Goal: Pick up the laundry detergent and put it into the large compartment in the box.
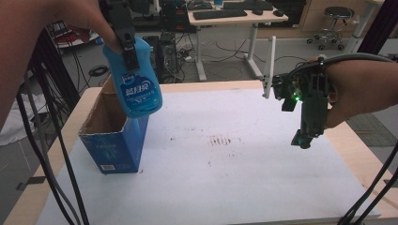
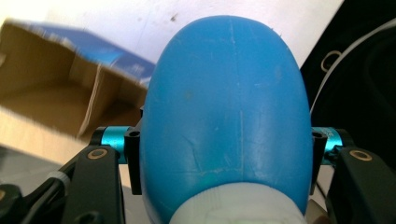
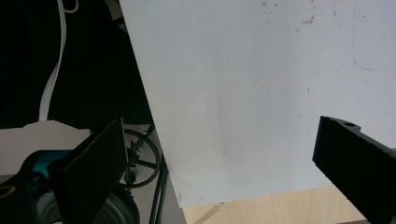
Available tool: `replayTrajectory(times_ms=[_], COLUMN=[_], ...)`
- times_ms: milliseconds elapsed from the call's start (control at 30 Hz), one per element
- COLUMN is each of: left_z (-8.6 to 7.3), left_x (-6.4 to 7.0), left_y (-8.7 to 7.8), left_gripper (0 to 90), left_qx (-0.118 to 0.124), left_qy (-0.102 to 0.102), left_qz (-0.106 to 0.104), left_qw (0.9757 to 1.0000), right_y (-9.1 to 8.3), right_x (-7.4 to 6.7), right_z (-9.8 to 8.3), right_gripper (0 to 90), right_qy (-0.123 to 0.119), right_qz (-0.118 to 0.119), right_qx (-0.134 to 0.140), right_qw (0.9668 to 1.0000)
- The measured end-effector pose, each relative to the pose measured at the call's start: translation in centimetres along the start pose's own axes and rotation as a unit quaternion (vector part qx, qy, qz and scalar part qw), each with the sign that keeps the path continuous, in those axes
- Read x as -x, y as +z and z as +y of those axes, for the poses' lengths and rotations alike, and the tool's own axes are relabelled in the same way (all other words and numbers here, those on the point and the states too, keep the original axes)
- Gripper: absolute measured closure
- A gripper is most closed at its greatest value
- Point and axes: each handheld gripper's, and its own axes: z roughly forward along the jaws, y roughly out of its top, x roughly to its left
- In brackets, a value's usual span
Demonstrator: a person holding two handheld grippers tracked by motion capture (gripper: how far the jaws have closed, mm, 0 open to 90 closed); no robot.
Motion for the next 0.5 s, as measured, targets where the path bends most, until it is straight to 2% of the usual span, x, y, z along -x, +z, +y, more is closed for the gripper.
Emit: replayTrajectory(times_ms=[33,67,133,167,200,267,333,367,400,500], left_z=[0.0,-0.7,-1.4,-2.1,-2.1,-2.8,-3.4,-3.9,-4.1,-4.3], left_x=[0.0,-0.5,-1.1,-1.7,-1.7,-2.4,-2.9,-3.4,-3.6,-3.9], left_y=[0.0,-0.4,-0.6,-0.8,-0.8,-1.0,-1.1,-1.1,-1.1,-1.0], left_gripper=[39.0,39.0,39.0,39.1,39.1,39.1,39.1,39.1,39.1,39.1], left_qx=[0.0,0.006,0.009,0.013,0.013,0.011,0.014,0.012,0.011,0.009], left_qy=[0.0,-0.032,-0.06,-0.089,-0.089,-0.106,-0.129,-0.145,-0.152,-0.157], left_qz=[0.0,0.001,0.004,0.004,0.004,0.006,0.009,0.014,0.017,0.019], left_qw=[1.0,0.9995,0.9981,0.9959,0.9959,0.9943,0.9914,0.9892,0.9881,0.9873], right_y=[0.0,0.0,-0.1,-0.1,-0.1,-0.1,0.0,0.0,0.0,0.1], right_x=[0.0,0.0,0.0,0.0,0.0,0.0,0.0,0.0,0.0,0.1], right_z=[0.0,0.1,0.3,0.4,0.4,0.5,0.6,0.6,0.6,0.6], right_gripper=[2.1,2.2,2.1,2.1,2.1,2.1,2.1,2.1,2.1,2.1], right_qy=[0.0,-0.001,-0.004,-0.006,-0.006,-0.009,-0.006,-0.007,-0.007,-0.008], right_qz=[0.0,0.0,-0.001,-0.001,-0.001,-0.002,0.0,0.0,-0.002,-0.001], right_qx=[0.0,0.0,0.001,0.002,0.001,0.0,0.0,0.001,0.001,0.001], right_qw=[1.0,1.0,1.0,1.0,1.0,1.0,1.0,1.0,1.0,1.0])
